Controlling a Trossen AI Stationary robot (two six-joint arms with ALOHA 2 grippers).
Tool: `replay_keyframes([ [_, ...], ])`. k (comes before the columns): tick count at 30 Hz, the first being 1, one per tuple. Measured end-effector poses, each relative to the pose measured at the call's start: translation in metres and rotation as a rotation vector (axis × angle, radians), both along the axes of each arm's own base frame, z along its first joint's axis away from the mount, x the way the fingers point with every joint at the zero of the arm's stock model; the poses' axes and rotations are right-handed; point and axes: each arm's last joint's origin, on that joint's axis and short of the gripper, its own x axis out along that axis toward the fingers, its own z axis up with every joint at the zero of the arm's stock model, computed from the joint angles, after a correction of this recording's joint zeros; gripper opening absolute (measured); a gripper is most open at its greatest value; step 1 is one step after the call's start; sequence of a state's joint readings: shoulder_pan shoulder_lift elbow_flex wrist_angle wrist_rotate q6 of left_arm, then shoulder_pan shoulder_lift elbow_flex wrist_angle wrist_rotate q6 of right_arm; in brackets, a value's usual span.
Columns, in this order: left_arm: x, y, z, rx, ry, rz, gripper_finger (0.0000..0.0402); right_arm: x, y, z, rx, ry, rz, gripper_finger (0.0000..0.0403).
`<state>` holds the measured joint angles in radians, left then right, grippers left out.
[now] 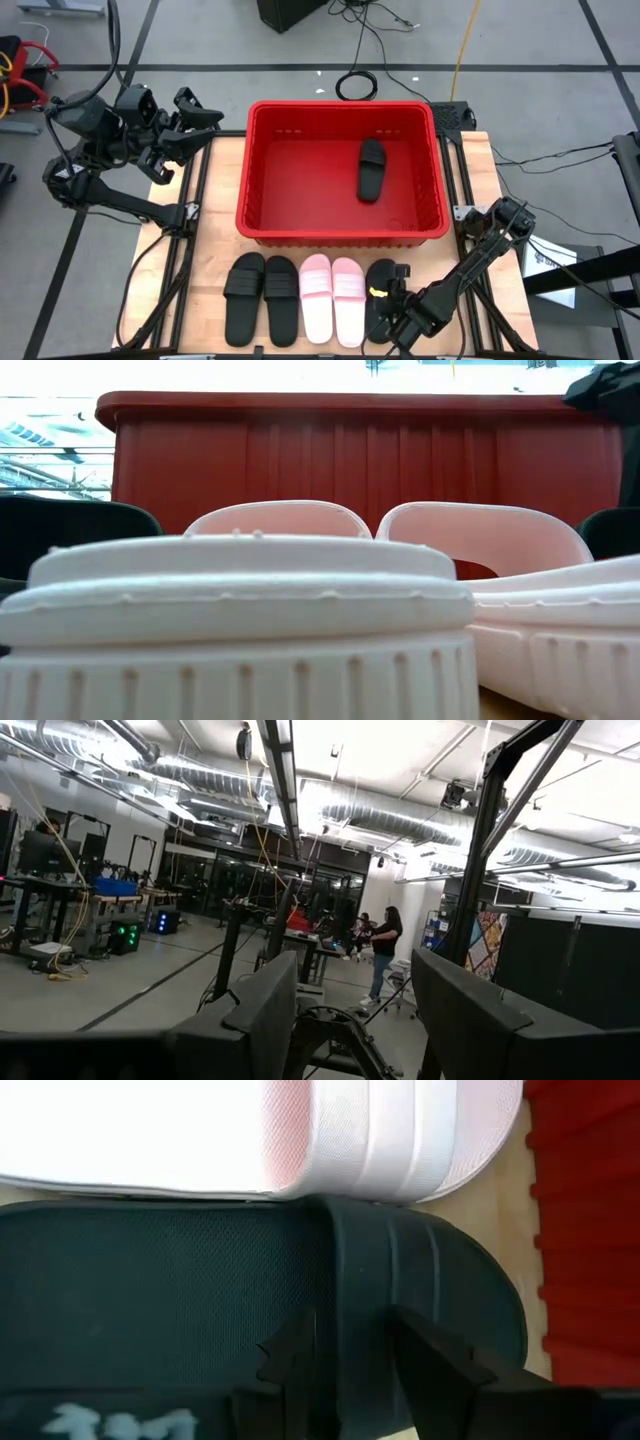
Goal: Pick and place slides into bin
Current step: Put the black slide into the red bin
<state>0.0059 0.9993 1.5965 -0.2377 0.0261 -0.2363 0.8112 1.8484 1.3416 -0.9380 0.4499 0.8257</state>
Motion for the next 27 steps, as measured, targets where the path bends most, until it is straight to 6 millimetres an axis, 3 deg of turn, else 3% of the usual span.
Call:
replay_keyframes([
  [10, 0.001, 0.000, 0.000, 0.000, 0.003, 0.000, 0.0202, 0.001, -0.013, -0.010, -0.028, -0.011, -0.087, 0.0125],
  [27, 0.001, 0.000, -0.001, -0.003, 0.009, -0.001, 0.0202, 0.007, -0.025, -0.008, -0.064, -0.022, -0.138, 0.0118],
])
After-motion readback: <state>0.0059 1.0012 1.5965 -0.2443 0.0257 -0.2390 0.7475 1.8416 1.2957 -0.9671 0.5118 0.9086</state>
